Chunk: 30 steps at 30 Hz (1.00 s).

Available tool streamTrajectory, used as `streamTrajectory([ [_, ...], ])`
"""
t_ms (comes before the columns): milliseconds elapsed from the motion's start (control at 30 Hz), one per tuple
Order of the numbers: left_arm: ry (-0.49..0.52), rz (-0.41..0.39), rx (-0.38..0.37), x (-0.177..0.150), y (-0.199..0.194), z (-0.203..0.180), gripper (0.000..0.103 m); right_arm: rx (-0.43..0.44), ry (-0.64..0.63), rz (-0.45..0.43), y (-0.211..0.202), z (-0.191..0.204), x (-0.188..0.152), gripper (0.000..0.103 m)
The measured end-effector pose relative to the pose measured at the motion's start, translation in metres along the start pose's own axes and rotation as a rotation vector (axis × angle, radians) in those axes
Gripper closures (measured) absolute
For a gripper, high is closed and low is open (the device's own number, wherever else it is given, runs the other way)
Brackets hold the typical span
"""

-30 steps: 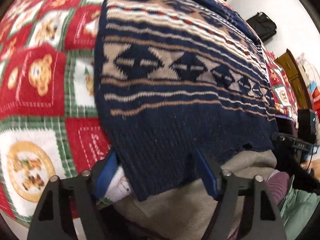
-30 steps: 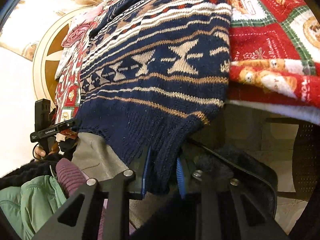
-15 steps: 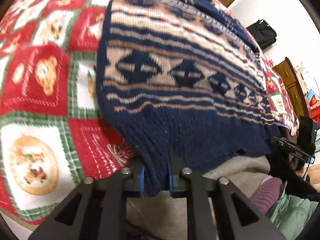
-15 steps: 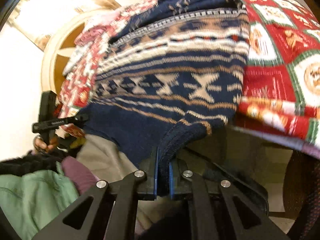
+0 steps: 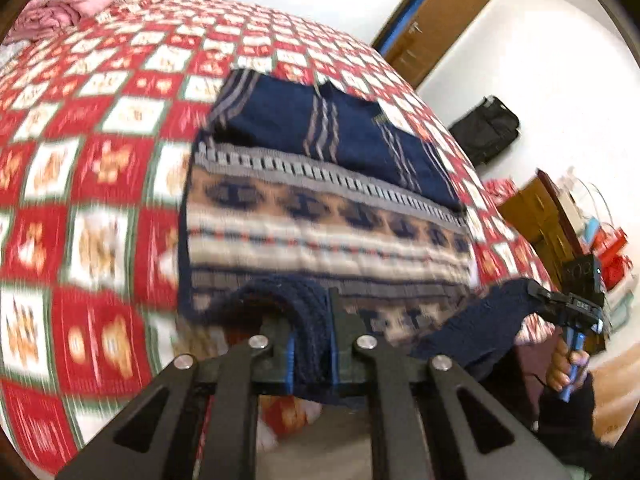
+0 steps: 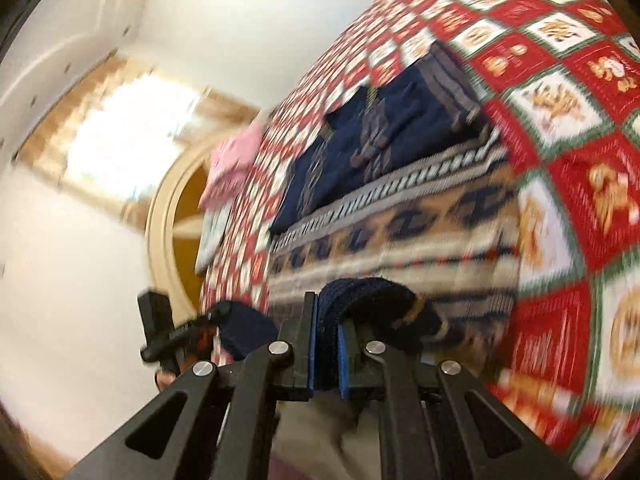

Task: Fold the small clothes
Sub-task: 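Fold the hem up toward the collar with both grippers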

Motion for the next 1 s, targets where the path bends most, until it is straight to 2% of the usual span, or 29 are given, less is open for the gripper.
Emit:
streamTrajectory([
  [100,-0.074,-0.008,0.012,0.037,0.028,0.02,0.09,-0.026,0.054,-0.057,0.017,-0.018,0.034,0.095],
  [167,-0.087,-0.002,0.038,0.055,0.048,0.031,0.09,-0.058,0.074,-0.08,0.03,-0.034,0.051,0.095],
  [233,-0.092,0.022,0.058,0.069,0.067,0.044,0.086,-0.093,0.107,-0.091,0.043,-0.051,0.061,0.094],
  [333,-0.11,0.034,0.106,0.082,0.08,0.071,0.072,-0.104,0.179,-0.084,0.057,-0.072,0.068,0.094],
  [400,-0.107,0.0,0.124,0.089,0.075,0.082,0.05,-0.088,0.17,-0.084,0.055,-0.071,0.07,0.093],
  [433,-0.093,-0.028,0.116,0.092,0.069,0.085,0.046,-0.069,0.157,-0.09,0.051,-0.067,0.072,0.091],
  [500,-0.053,-0.086,0.118,0.094,0.054,0.087,0.039,-0.025,0.15,-0.122,0.039,-0.06,0.075,0.075],
  [567,0.0,-0.136,0.146,0.093,0.04,0.087,0.032,0.046,0.152,-0.218,0.014,-0.05,0.081,0.029],
  [600,0.03,-0.154,0.162,0.093,0.037,0.086,0.029,0.065,0.151,-0.276,0.001,-0.047,0.084,0.022],
  [667,0.102,-0.183,0.172,0.09,0.034,0.077,0.027,0.074,0.12,-0.367,-0.024,-0.037,0.088,0.019],
  [700,0.134,-0.186,0.167,0.09,0.038,0.071,0.025,0.038,0.071,-0.377,-0.031,-0.03,0.089,0.019],
  [833,0.216,-0.152,0.158,0.088,0.061,0.054,0.023,-0.352,-0.272,-0.297,-0.015,-0.006,0.07,0.019],
  [867,0.226,-0.134,0.159,0.088,0.071,0.052,0.023,-0.409,-0.327,-0.273,-0.009,-0.006,0.063,0.019],
  [900,0.231,-0.121,0.162,0.088,0.077,0.051,0.023,-0.461,-0.388,-0.241,0.004,-0.003,0.056,0.02],
  [1000,0.218,-0.079,0.167,0.085,0.096,0.047,0.023,-0.478,-0.465,-0.185,0.026,-0.007,0.045,0.024],
])
Point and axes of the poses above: each gripper's, at about its wrist camera, not at the fingertips, and y roughly the way its jaws point, z to its left, x to its top, the point moved 8 cm from there along y, roughly the way its jaws point, and after that the axes turned 6 degrees about y, right-handed, at the moved point
